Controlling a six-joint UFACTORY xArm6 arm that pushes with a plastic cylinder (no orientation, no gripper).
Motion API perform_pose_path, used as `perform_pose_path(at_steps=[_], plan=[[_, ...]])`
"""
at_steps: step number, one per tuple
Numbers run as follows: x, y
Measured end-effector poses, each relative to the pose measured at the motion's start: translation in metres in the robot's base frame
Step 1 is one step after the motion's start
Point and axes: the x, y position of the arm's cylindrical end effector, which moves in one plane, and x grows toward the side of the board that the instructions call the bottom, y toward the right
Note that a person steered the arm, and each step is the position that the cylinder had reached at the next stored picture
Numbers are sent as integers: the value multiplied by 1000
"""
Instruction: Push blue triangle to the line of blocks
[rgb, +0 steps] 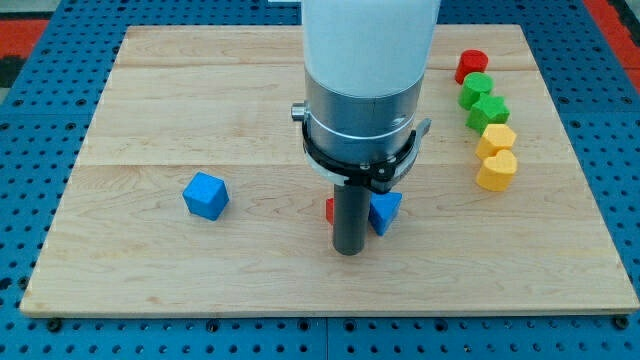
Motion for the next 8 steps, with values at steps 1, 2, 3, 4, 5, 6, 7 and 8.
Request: perform_pose_path(at_steps=[1,2,3,4,5,6,7,8], plan=[[-17,-18],[-27,11],[-28,77],[-28,84],[-42,44],[-53,74],[-52,107],[-50,107]])
